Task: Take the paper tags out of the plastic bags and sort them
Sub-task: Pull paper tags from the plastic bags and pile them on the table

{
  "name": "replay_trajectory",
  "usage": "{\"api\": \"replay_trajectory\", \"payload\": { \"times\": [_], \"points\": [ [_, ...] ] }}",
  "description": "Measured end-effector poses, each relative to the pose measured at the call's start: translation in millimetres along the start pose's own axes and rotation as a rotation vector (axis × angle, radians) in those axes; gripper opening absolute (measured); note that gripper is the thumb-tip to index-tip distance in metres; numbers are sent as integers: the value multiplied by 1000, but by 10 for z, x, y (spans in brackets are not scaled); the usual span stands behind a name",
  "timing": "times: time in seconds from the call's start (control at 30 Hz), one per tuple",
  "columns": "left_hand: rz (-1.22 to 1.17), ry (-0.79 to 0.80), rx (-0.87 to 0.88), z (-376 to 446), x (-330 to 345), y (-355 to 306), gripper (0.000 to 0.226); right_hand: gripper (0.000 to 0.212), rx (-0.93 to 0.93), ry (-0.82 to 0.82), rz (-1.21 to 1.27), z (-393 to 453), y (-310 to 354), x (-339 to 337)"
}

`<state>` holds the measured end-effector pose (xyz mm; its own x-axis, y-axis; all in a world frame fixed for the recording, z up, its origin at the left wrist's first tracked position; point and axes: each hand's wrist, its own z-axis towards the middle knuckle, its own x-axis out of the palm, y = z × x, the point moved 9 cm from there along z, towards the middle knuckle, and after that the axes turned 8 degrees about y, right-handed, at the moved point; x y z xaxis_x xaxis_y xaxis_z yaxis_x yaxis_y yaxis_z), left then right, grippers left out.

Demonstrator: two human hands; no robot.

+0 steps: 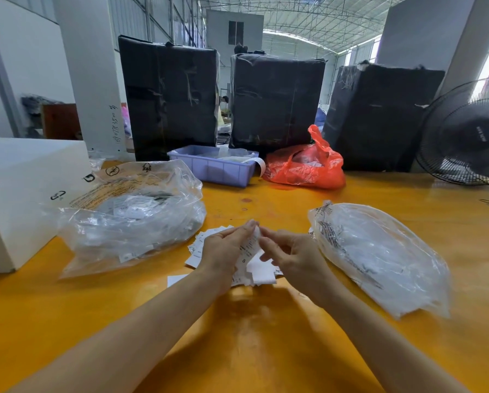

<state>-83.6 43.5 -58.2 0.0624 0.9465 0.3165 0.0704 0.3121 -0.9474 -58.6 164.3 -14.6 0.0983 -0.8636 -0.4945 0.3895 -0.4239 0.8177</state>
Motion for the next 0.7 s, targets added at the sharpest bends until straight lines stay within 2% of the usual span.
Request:
{"api": "replay_trajectory", "payload": {
  "times": [0.07, 0.13, 0.2, 0.33, 0.43, 0.53, 0.6, 0.63, 0.7],
  "points": [
    [-40, 25, -16, -15, 22, 12, 19, 31, -54, -26, -20, -5, 55, -14],
    [-55, 55, -30, -23, 53, 16, 17, 22, -36, -75, 124, -8, 10, -81],
    [-37, 99, -61, -11, 92, 21, 26, 14, 33, -130, 300, -2, -102, -164],
    [171, 174, -124, 57, 71, -12, 36, 8, 170, -210, 474, 1, -315, -287],
    [256, 205, -146, 93, -2, -40, 25, 11, 213, -254, 527, -8, -396, -338],
    [303, 222, -106, 113, -29, -109, 7, 10, 195, -253, 512, 2, -372, -360],
    [364, 202, -39, 132, -55, -228, 4, 10, 140, -283, 454, 10, -305, -455],
    [400, 169, 9, 147, -96, -326, 4, 9, 103, -330, 383, -3, -260, -558],
    [467, 28, 138, 185, -296, -603, 4, 7, 18, -479, 73, -78, -141, -865]
  ]
}}
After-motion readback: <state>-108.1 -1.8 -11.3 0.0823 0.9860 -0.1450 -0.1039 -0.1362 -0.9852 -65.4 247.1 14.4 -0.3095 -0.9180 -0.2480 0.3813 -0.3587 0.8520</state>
